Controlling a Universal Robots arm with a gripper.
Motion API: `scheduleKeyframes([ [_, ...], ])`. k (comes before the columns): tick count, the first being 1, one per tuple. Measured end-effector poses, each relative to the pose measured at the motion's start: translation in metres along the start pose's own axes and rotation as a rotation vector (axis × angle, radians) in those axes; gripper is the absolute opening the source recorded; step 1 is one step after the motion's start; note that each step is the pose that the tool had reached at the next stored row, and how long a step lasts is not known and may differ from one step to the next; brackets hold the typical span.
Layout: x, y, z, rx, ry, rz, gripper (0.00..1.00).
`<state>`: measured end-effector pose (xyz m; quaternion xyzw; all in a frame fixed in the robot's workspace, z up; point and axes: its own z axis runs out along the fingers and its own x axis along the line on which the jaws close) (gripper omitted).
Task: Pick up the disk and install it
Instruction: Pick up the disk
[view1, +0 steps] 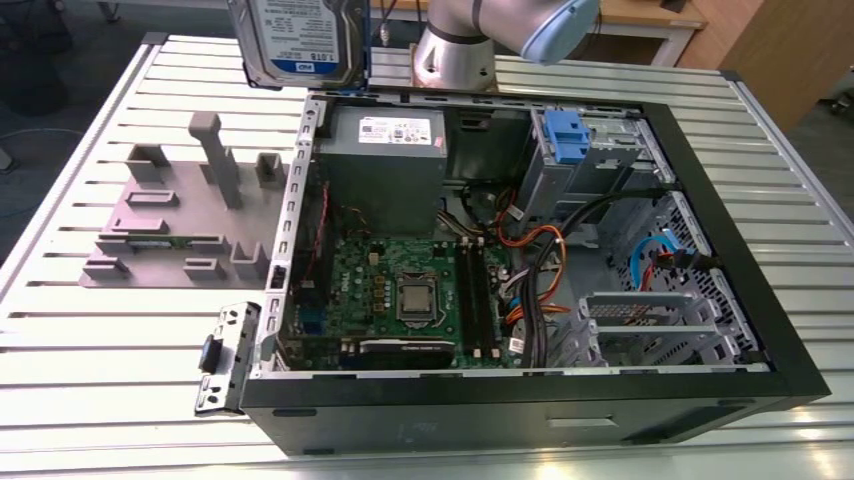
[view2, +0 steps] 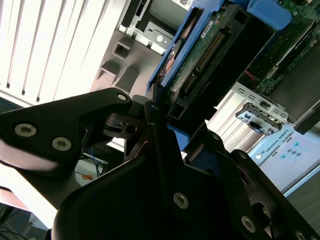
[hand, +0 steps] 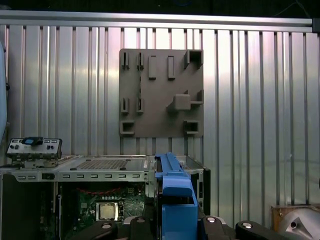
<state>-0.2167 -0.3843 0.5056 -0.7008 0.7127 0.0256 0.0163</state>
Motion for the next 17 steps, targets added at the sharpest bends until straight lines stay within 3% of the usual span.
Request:
scheduleKeyframes([
  [17,-0.0001,-0.0048,0.0000,0.0001,-0.0001,0.000,0.36],
])
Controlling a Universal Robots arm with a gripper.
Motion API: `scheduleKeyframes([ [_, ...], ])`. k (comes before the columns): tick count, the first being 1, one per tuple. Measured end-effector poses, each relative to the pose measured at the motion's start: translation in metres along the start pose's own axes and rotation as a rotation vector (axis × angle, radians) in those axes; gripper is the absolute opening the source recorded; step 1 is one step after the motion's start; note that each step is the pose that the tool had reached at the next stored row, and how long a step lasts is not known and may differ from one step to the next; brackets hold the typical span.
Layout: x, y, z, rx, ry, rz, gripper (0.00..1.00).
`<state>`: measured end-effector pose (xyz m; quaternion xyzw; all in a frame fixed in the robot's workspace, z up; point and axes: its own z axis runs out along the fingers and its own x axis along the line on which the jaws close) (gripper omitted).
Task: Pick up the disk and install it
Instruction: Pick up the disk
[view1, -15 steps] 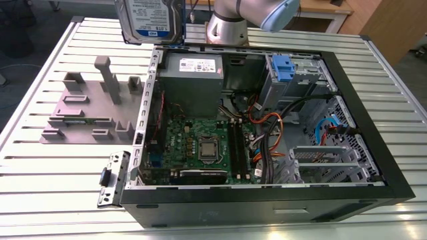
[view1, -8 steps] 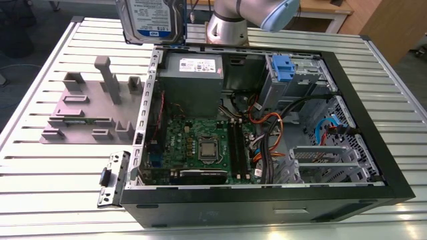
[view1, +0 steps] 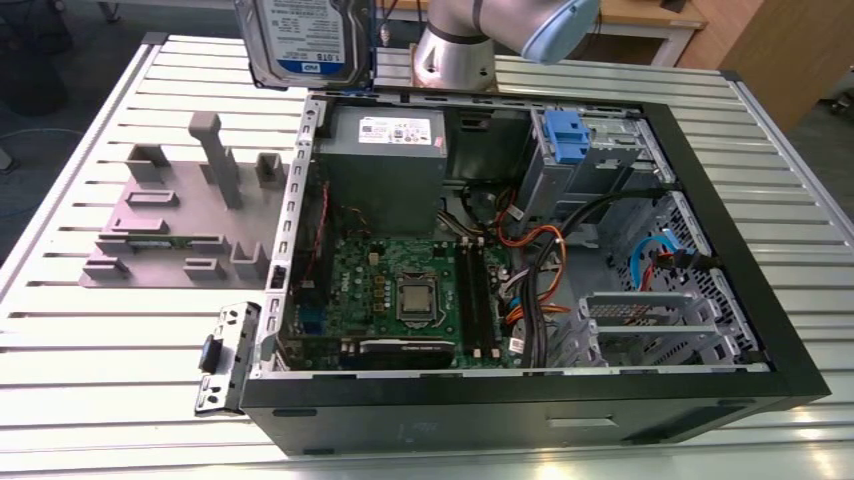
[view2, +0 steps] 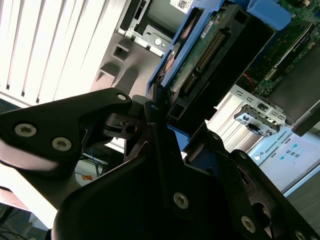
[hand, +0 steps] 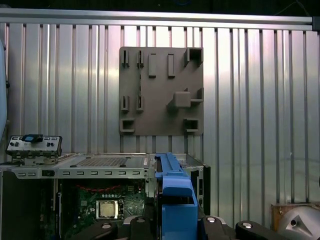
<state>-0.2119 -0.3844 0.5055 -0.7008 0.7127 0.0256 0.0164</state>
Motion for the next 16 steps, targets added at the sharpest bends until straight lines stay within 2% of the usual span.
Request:
scheduleKeyframes([
  [16,-0.0001,-0.0037,0.0000,0.0000,0.0000,0.000,0.36],
])
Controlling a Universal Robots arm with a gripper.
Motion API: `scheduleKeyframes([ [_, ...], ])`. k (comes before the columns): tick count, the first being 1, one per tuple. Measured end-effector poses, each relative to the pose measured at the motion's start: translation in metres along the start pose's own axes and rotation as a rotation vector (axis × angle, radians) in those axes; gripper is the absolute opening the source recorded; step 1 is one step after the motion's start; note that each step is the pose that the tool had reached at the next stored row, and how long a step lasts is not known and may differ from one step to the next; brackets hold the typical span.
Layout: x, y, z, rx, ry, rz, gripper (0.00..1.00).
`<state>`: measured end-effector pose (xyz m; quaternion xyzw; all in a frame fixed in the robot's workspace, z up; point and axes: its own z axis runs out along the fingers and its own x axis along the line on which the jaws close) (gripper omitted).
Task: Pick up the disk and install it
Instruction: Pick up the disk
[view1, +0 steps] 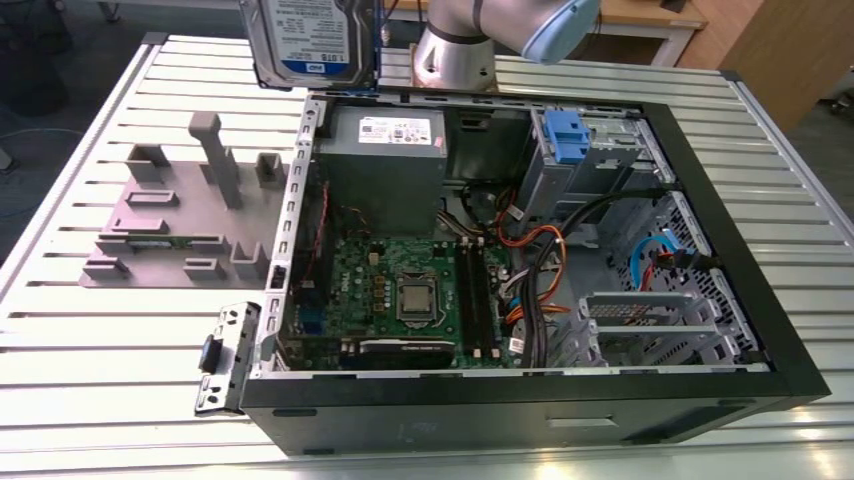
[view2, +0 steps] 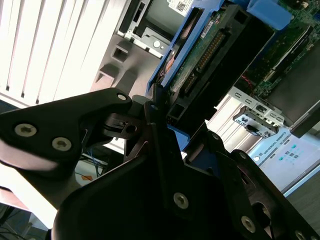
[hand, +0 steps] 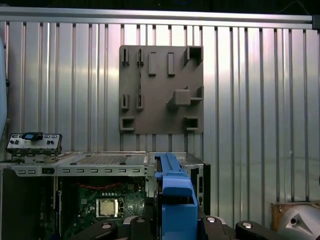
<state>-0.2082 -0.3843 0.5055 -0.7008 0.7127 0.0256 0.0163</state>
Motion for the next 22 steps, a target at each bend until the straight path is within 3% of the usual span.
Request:
scheduleKeyframes([
  [22,-0.0001,-0.0046,0.0000,-0.0001,0.0000,0.000,0.36],
])
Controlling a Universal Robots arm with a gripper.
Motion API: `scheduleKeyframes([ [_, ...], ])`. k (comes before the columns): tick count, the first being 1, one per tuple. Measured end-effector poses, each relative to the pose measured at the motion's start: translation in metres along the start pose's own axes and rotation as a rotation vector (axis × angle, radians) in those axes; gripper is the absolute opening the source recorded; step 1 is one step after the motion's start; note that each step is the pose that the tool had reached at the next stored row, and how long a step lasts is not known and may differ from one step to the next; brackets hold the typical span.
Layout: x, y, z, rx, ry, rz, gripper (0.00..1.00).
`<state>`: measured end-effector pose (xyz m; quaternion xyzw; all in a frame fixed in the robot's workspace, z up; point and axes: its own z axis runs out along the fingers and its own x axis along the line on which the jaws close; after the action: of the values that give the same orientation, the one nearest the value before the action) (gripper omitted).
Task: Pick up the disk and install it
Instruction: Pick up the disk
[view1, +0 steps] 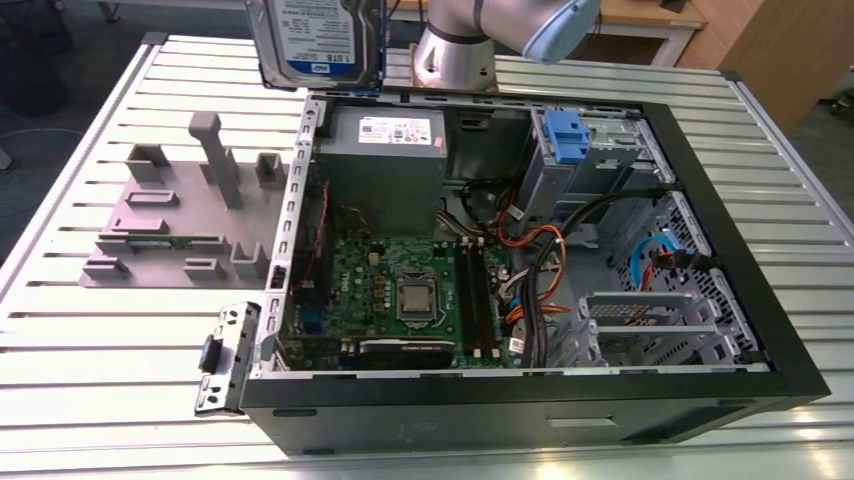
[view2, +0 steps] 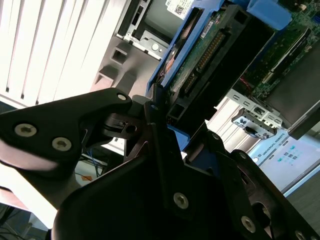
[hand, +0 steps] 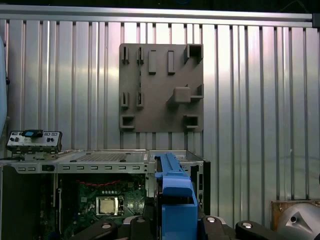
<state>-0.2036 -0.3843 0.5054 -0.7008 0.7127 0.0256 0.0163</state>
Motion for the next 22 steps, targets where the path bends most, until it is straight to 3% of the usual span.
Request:
scheduleKeyframes([
  [22,-0.0001,-0.0053,0.0000,0.0001,0.0000,0.000,0.36],
])
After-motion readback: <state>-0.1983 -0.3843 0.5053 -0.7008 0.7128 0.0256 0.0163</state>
